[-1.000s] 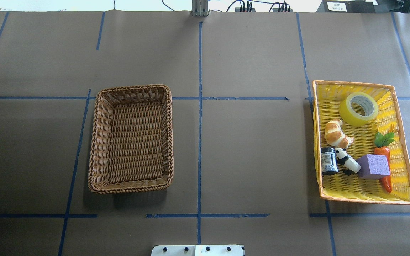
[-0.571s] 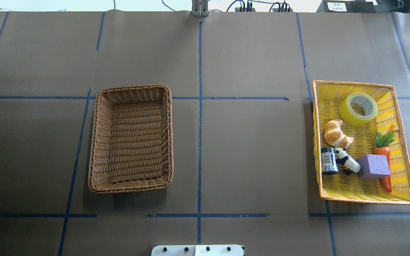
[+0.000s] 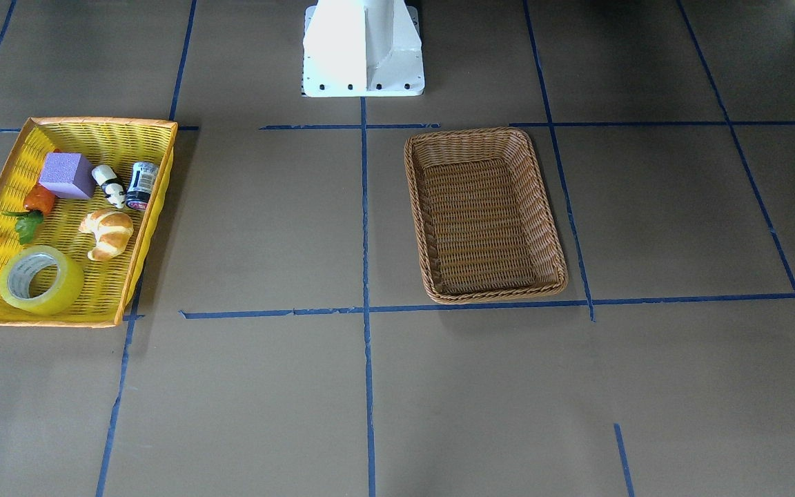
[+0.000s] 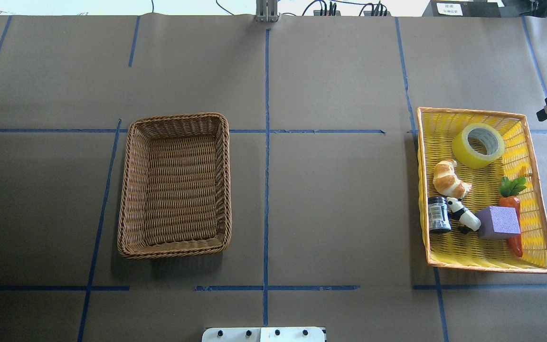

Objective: Move tape to another basket

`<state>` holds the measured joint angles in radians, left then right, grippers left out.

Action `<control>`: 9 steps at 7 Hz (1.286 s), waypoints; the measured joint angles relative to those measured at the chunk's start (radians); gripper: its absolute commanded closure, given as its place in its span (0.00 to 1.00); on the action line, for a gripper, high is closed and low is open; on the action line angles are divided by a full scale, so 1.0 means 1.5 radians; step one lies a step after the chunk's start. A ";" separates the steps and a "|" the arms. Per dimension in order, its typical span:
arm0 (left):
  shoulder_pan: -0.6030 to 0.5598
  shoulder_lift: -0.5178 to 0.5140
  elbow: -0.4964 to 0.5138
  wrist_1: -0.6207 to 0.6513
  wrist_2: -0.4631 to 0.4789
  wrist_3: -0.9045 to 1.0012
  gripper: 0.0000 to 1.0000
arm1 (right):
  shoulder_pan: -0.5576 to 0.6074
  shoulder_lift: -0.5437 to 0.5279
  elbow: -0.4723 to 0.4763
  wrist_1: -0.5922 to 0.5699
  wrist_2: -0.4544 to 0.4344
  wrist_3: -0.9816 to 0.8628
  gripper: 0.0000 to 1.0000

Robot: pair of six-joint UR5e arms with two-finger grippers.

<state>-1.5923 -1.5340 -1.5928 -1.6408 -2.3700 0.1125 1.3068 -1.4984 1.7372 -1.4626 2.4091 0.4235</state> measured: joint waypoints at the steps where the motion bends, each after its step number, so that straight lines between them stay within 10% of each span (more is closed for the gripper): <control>1: 0.000 0.000 0.000 0.000 0.000 0.000 0.00 | -0.018 -0.001 -0.006 0.031 -0.006 0.039 0.00; 9: 0.001 -0.001 -0.004 0.002 -0.013 -0.002 0.00 | -0.159 0.013 -0.148 0.271 -0.105 0.225 0.00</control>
<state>-1.5914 -1.5353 -1.5984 -1.6383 -2.3901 0.1096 1.0682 -1.4796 1.5158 -1.0558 2.2515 0.7611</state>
